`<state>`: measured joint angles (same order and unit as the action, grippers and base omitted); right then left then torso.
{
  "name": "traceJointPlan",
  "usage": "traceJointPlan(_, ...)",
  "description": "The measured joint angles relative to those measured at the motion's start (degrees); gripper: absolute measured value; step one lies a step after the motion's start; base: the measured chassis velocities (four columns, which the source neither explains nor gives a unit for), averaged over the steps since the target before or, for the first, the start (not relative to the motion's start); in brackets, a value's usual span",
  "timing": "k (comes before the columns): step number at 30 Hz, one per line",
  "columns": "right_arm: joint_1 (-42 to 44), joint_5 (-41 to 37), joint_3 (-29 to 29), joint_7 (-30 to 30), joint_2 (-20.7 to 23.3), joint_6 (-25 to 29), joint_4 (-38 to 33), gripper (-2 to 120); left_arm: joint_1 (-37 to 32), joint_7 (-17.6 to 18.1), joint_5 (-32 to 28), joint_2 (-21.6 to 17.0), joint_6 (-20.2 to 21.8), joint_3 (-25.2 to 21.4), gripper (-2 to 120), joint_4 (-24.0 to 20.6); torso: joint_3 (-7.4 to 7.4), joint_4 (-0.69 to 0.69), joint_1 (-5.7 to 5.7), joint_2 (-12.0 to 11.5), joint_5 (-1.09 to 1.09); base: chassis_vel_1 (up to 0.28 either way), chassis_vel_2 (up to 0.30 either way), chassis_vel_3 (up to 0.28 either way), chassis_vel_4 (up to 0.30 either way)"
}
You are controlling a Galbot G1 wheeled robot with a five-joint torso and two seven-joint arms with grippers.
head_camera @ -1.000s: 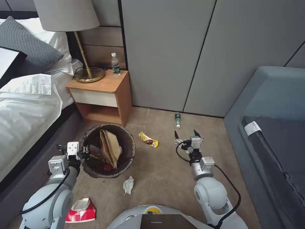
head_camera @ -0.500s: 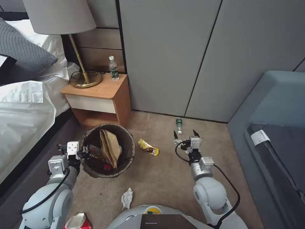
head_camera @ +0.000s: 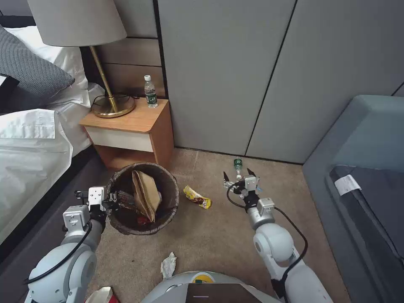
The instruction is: Pick up the trash bin, then pick up the garbage from the floor and place it into the trash bin.
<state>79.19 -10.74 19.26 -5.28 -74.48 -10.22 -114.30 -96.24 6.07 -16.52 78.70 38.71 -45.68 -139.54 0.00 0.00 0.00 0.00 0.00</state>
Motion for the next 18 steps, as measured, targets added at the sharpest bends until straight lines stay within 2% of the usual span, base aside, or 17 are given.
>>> traceJointPlan(9, -9.8, -4.4, -4.5, 4.4, 2.8, -1.8, 9.3, 100, -0.5, 0.1, -0.2, 0.0, 0.1, -0.3, 4, -0.5, 0.0, 0.01, 0.0, 0.0, 0.0, 0.0, 0.0, 0.0, 0.0)
traceJointPlan(18, -14.5, -5.7, -8.1, 8.8, 3.1, -1.7, 17.0, 100, -0.8, 0.1, -0.2, 0.1, 0.2, -0.5, 4, -1.0, 0.0, -0.02, 0.0, 0.0, 0.0, 0.0, 0.0, 0.0, 0.0)
